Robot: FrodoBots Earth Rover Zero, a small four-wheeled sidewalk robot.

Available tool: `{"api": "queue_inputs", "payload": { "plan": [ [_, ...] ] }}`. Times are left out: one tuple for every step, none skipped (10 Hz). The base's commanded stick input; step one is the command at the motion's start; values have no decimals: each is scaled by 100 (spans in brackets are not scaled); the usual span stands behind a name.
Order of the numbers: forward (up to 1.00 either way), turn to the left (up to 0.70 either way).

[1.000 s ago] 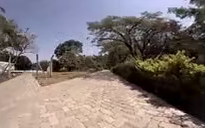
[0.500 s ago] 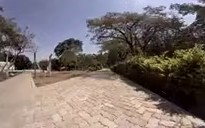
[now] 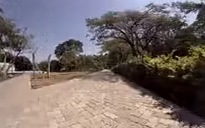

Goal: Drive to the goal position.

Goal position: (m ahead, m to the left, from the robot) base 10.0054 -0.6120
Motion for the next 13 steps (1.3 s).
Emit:
{"api": "queue_inputs", "payload": {
  "plan": [
    [70,0],
    [70,0],
    [70,0],
    [70,0],
    [70,0],
    [70,0],
    [70,0],
    [70,0],
    [70,0],
    [70,0],
    [70,0],
    [70,0],
    [70,0]
  ]
}}
